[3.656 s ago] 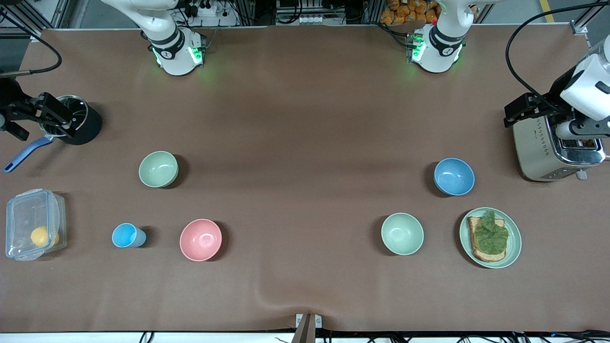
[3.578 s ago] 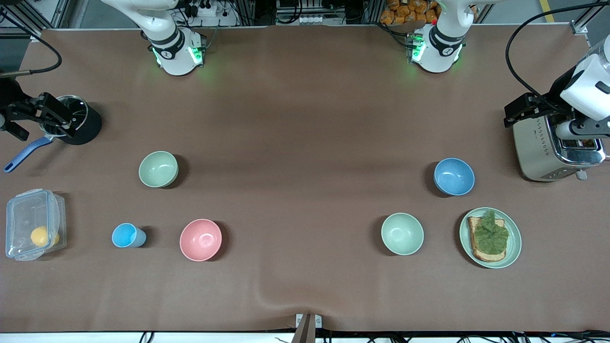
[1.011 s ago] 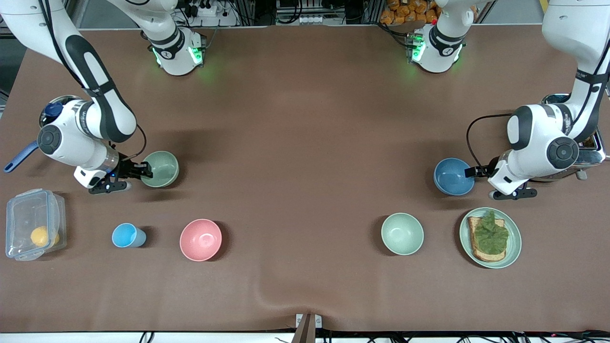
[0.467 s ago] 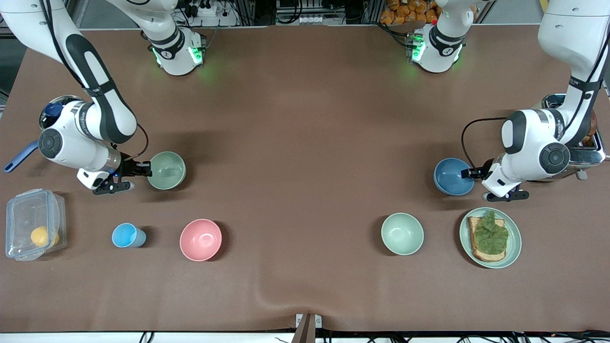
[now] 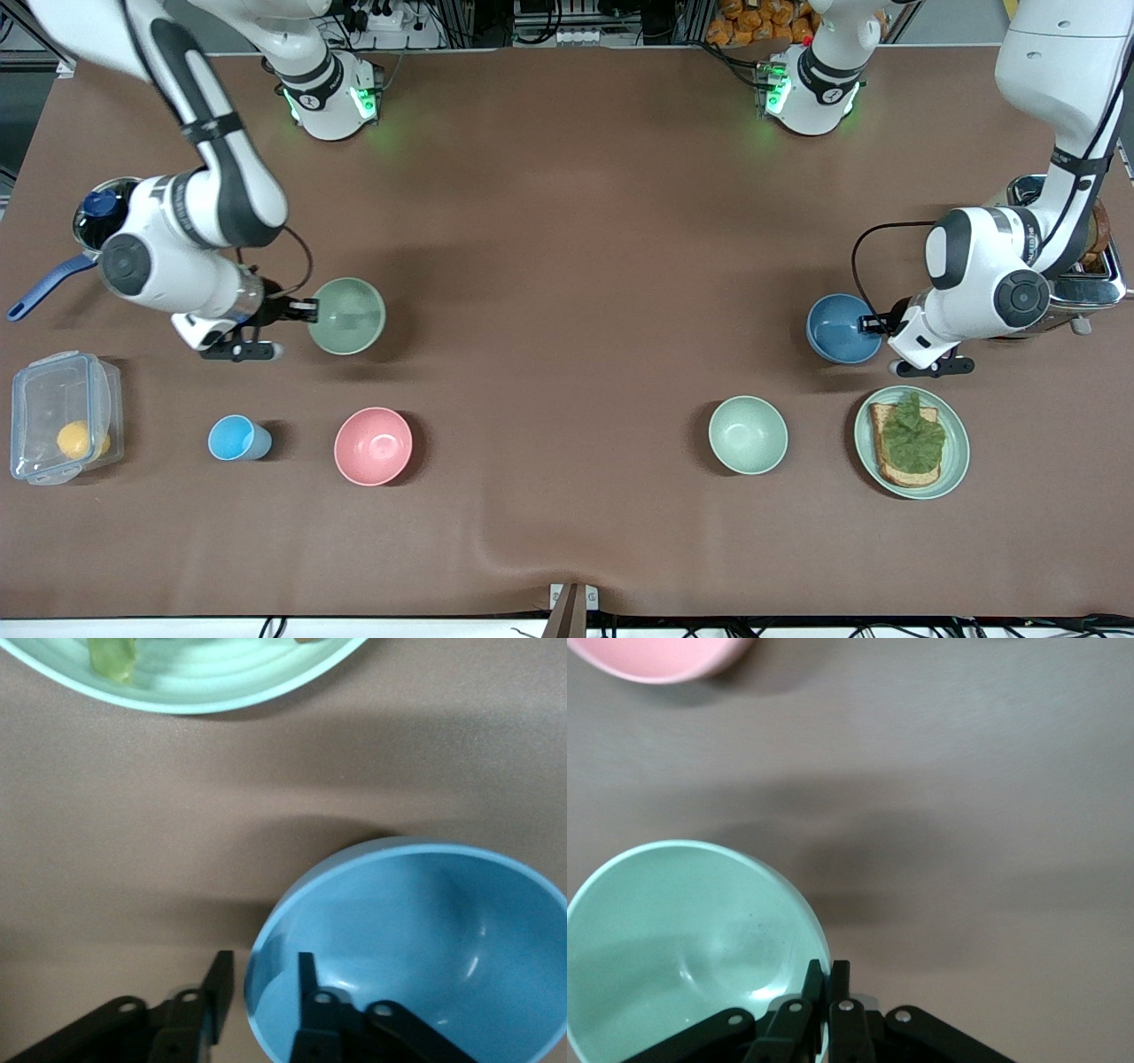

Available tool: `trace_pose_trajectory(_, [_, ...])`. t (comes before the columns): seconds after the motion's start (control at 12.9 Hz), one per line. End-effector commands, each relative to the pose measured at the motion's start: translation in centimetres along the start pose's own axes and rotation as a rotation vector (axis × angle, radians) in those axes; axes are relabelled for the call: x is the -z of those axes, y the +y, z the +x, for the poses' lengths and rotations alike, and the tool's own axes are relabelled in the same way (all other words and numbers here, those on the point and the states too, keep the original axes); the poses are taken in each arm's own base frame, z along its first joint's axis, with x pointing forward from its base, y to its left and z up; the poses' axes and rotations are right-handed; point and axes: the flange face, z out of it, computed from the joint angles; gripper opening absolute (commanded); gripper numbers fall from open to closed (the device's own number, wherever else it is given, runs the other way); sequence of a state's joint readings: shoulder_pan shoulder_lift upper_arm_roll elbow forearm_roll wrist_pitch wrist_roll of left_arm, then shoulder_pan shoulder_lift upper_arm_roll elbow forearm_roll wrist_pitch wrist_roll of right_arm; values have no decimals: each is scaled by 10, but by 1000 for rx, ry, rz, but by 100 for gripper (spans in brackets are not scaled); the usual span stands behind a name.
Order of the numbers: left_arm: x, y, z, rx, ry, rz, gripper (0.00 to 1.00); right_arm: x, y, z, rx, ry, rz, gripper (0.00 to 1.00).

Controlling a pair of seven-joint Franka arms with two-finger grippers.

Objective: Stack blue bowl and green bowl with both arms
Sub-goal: 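Grip the green bowl rim with the right gripper and slide it inward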

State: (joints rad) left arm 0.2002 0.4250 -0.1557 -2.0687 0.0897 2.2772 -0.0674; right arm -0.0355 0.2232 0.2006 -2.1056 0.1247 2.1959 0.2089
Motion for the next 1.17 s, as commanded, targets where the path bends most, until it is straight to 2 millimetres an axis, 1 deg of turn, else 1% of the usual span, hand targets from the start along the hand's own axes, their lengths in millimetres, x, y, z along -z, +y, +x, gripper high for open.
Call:
trace_pose_trajectory(0.0, [2, 4, 5, 3, 9, -17, 0, 24, -95, -23, -181, 44, 9, 0])
trace_pose_trajectory(0.08, [2, 4, 5, 7, 9, -17, 0, 30, -121, -29, -229, 61, 20, 0])
trace_pose_trajectory(0.23, [3, 4, 5, 3, 10, -17, 0, 30, -157, -35, -309, 87, 47, 0])
trace_pose_trajectory(0.31, [3, 3, 5, 1, 10, -17, 0, 27, -181, -44, -347, 100, 63, 0])
trace_pose_trajectory(0.39, [4, 4, 5, -3, 12, -16, 0, 14, -203, -48, -383, 100, 72, 0])
trace_pose_trajectory(0.54, [9, 2, 7, -4, 19, -15, 0, 2, -236, -57, -447, 104, 93, 0])
trace_pose_trajectory(0.7, [13, -1, 7, -1, 26, -15, 0, -15, -265, -66, -497, 124, 124, 0])
trace_pose_trajectory(0.78, [17, -1, 8, -2, 30, -14, 0, -24, -276, -69, -518, 135, 144, 0])
trace_pose_trajectory(0.86, [25, -1, 8, 0, 44, -12, 0, -36, -288, -75, -516, 148, 156, 0])
trace_pose_trajectory(0.93, [33, -1, 7, 1, 48, -10, 0, -53, -301, -83, -503, 161, 156, 0])
trace_pose_trajectory(1.01, [49, 0, 9, 1, 53, -6, 0, -69, -310, -88, -515, 187, 153, 0])
trace_pose_trajectory(1.09, [65, 10, 15, -11, 51, -8, 0, -80, -321, -93, -520, 210, 150, 0])
